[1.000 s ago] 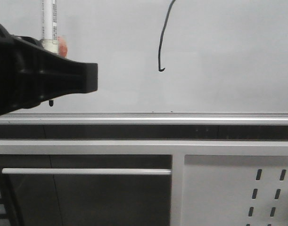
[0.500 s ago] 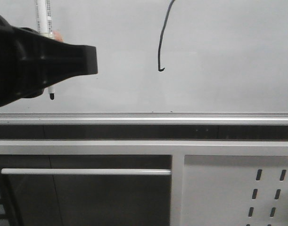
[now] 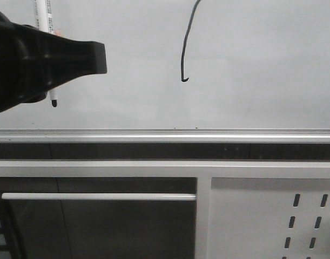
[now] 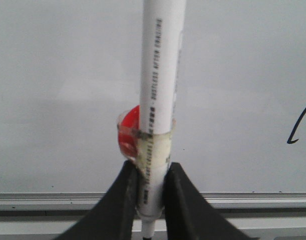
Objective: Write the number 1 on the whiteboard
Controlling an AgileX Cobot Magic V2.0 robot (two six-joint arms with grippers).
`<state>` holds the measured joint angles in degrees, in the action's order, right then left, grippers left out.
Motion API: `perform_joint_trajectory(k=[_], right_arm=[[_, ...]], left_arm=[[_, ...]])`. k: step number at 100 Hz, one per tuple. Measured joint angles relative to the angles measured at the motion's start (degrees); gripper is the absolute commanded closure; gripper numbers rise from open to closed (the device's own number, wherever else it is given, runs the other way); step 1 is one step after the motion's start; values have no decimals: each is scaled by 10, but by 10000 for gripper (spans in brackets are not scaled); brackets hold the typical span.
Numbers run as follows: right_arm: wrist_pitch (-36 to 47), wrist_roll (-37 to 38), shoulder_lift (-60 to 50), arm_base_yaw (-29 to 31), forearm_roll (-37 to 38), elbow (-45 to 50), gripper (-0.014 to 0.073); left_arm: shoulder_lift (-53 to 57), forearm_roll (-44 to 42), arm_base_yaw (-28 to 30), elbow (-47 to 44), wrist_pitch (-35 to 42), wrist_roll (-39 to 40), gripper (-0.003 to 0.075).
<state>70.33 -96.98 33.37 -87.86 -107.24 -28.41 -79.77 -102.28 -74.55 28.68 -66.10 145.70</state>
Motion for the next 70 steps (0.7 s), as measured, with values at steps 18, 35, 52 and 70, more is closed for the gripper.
perform_joint_trajectory(k=[18, 35, 52, 70], right_arm=[[0, 0, 0, 0, 0, 0, 669], [0, 0, 0, 0, 0, 0, 669], [0, 0, 0, 0, 0, 0, 669], [1, -1, 0, 0, 0, 0, 669]], left_arm=[[0, 0, 0, 1, 0, -15, 723], [0, 0, 0, 12, 0, -48, 723], [0, 0, 0, 17, 3, -73, 723], [0, 0, 0, 17, 3, -75, 723]])
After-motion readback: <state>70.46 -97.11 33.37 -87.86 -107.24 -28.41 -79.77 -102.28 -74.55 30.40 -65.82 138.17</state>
